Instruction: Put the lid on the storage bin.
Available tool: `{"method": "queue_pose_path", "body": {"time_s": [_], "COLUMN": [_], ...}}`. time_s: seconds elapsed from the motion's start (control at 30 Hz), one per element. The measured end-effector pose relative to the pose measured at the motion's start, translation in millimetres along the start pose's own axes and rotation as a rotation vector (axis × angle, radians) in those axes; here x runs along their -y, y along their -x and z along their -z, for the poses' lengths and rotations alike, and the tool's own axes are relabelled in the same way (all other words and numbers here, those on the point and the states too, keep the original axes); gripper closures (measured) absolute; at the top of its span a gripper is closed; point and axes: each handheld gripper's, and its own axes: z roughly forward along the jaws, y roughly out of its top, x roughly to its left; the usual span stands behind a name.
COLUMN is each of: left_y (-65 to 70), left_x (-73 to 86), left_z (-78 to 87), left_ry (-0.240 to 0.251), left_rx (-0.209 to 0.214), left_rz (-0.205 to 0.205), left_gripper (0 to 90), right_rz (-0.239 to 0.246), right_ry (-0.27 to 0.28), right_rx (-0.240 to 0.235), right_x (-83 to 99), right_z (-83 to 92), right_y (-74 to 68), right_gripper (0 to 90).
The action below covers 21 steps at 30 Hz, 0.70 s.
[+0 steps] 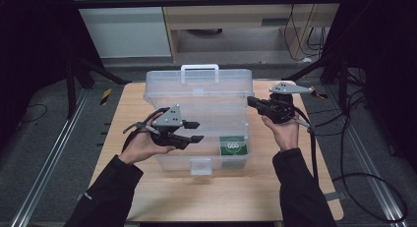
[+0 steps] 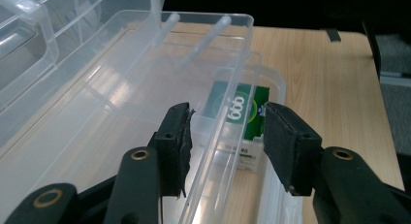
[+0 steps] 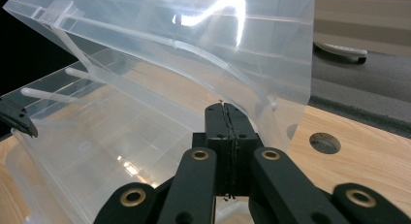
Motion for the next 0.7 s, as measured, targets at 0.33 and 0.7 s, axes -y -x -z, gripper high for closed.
{"method": "queue_pose_path", "body": {"time_s": [0.33,0.7], "left_y": [6.8,5.2], "left_x": [11.1,28.1], "left_z": [7.5,26.6], "left_ry": [0.092,0.149], "left_rx": [-0.073,-0.162], "left_rz": [0.125,0.202], "left_gripper": [54.5,74.7], "right_rz": [-0.004,0.005], "right_ry": [-0.016,-0.023], "right_rx": [-0.013,-0.019], "right_x": [5.8,10.3], "right_z": [0.8,3.7], "right_y": [-1.3,-3.6], "right_gripper": [90.0,90.0]}}
